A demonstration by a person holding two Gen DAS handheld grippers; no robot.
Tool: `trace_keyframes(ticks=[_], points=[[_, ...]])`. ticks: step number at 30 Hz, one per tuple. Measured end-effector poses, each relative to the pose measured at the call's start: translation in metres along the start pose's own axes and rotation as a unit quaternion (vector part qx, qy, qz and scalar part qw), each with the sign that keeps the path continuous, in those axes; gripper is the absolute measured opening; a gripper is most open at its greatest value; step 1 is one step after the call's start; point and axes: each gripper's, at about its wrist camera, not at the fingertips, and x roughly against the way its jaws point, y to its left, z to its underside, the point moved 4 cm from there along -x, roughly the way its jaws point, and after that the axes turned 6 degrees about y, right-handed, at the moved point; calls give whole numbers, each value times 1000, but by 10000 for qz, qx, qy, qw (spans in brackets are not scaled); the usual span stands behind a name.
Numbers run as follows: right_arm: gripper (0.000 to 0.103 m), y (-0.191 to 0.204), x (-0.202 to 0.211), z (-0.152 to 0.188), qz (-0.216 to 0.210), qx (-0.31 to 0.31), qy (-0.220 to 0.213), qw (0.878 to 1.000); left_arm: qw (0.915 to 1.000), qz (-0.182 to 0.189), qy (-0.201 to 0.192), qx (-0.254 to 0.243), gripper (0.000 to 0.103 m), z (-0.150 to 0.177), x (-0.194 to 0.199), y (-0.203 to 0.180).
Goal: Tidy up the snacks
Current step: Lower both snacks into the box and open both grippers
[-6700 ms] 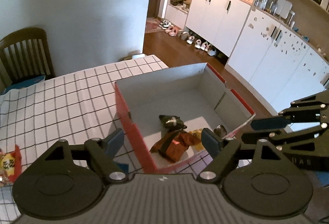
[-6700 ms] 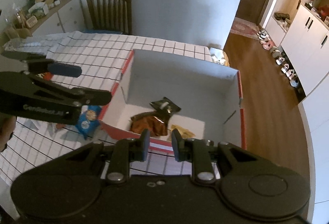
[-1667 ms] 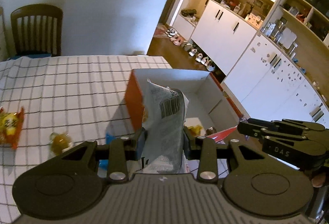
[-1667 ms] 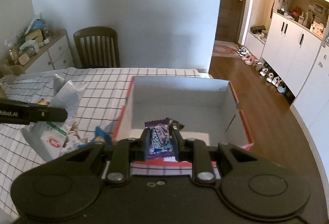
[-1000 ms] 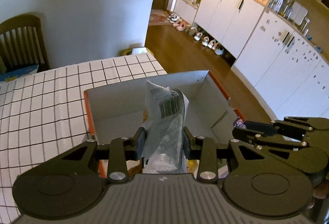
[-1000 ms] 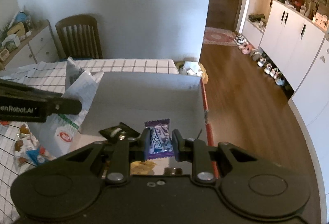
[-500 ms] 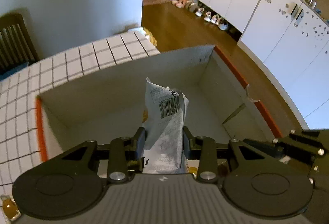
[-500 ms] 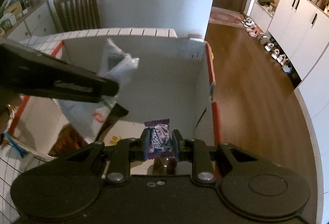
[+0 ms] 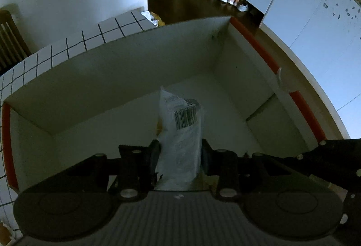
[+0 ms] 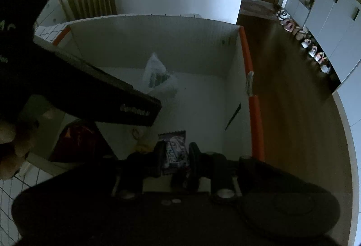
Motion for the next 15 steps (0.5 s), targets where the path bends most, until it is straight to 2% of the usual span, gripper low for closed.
trace_keyframes(ticks=[4, 7, 15], points=[[22, -7, -2, 1, -33, -53, 42, 10000, 10000, 60, 70, -6, 42, 2, -2, -2], [22, -9, -2, 5, -81, -76, 69, 9999, 10000, 17, 44, 65, 66, 2, 1, -2], [23, -11, 4, 8, -145, -180, 107, 9997, 9999, 34, -108, 92, 67, 8, 20, 7]])
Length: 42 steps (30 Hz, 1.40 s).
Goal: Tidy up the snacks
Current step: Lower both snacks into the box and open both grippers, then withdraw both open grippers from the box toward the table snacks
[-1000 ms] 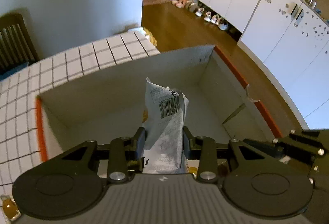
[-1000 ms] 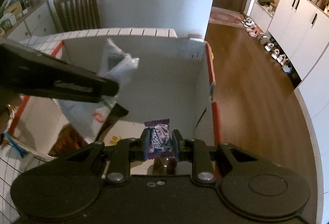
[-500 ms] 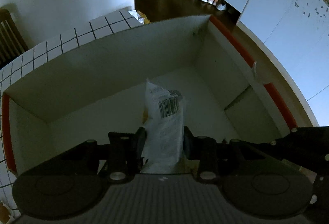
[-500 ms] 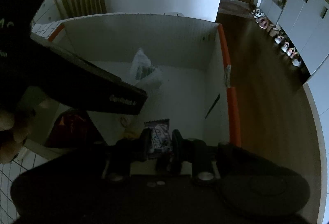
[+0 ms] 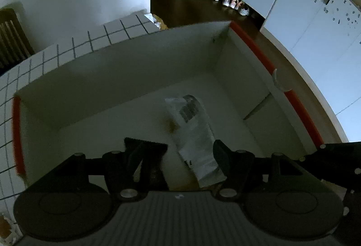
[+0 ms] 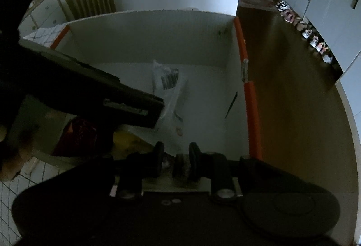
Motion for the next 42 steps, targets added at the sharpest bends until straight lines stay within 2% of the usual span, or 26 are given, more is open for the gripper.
trace_keyframes(ticks=[5, 8, 12, 14, 15, 16, 17, 21, 23, 28, 31, 34, 37, 42], points=[[24, 6, 12, 0, -11, 3, -71, 10000, 9998, 42, -161, 89, 68, 5, 21, 10], [25, 14, 23, 1, -4, 37, -123, 9999, 9994, 133, -273, 157, 75, 11, 35, 18], [29, 24, 37, 3, 44, 96, -253, 9996, 9984, 102, -513, 201, 75, 20, 59, 25], [39, 29, 45, 3, 49, 110, -315, 9994, 9978, 128, -630, 152, 75, 26, 73, 29], [59, 31, 48, 3, 41, 119, -346, 9993, 9975, 144, -677, 129, 75, 30, 79, 31], [89, 33, 51, 4, 28, 134, -378, 9992, 9972, 161, -728, 111, 75, 33, 86, 33], [103, 36, 54, 3, 26, 164, -414, 9990, 9969, 180, -764, 105, 75, 37, 92, 36], [102, 50, 67, 5, 103, 298, -547, 9980, 9957, 220, -894, 103, 76, 52, 114, 48], [102, 58, 73, 6, 108, 334, -585, 9977, 9951, 215, -963, 105, 81, 61, 124, 54], [102, 79, 91, 10, 173, 467, -726, 9961, 9938, 253, -1070, 147, 82, 82, 149, 72], [102, 91, 100, 12, 188, 492, -815, 9953, 9931, 236, -1115, 261, 90, 94, 162, 86], [103, 106, 109, 14, 172, 477, -902, 9946, 9918, 315, -1160, 430, 90, 107, 176, 103], [103, 122, 118, 17, 135, 473, -971, 9941, 9910, 204, -1203, 556, 103, 119, 189, 119], [103, 152, 126, 23, 102, 501, -1041, 9933, 9878, 110, -1411, 657, 103, 145, 213, 149]])
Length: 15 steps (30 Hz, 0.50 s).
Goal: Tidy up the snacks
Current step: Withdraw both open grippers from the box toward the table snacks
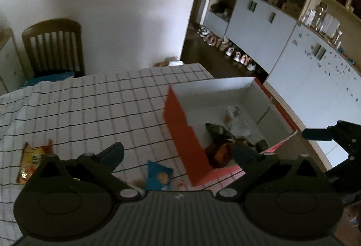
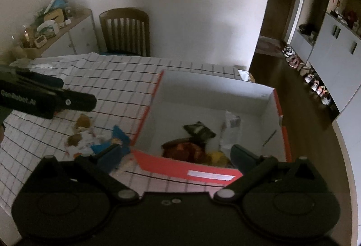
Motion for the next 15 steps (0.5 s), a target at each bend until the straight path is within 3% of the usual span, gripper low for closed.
trace_keyframes(ticks=[15], points=[[103, 94, 3, 11, -13, 76, -92, 9999, 9976, -520, -350, 292, 103, 38, 67, 123]])
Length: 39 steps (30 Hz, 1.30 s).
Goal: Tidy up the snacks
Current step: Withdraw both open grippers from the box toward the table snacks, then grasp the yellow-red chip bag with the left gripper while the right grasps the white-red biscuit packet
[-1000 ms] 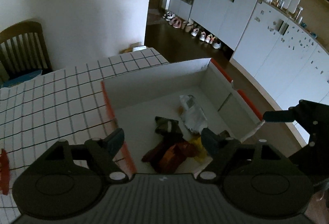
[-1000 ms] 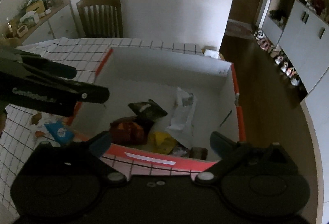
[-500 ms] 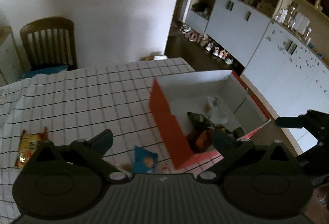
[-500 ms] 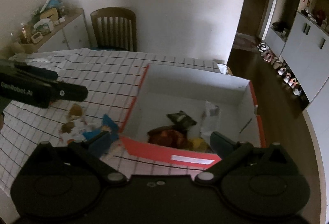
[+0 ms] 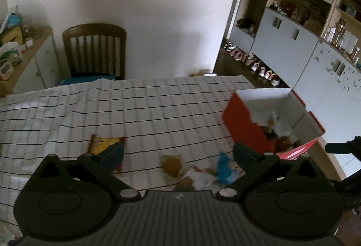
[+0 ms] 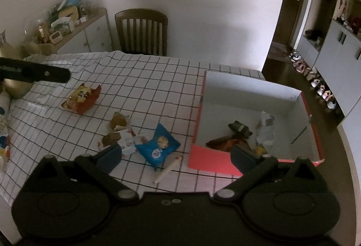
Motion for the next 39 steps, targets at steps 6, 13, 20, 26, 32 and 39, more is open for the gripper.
trace_keyframes(ticks=[6, 13, 20, 26, 32, 39], points=[[103, 25, -12, 3, -38, -171, 88, 9998, 9995, -293, 6, 78, 103, 7, 5, 47], [101, 49, -34, 4, -122, -289, 215, 9993, 9984, -479, 170, 237, 103, 11, -15, 97], [96, 70, -58, 7, -274, -306, 417, 9983, 9979, -473, 346, 270, 103, 9, -48, 126], [94, 84, -79, 11, -361, -215, 681, 9968, 9952, -35, 564, -799, 103, 7, -77, 121], [93, 83, -100, 12, -354, -534, 848, 9943, 9756, 148, 787, -2046, 103, 5, -103, 116], [89, 79, -139, 1, -277, -1411, 1104, 9834, 9203, 254, 1128, -3736, 103, 8, -125, 102]])
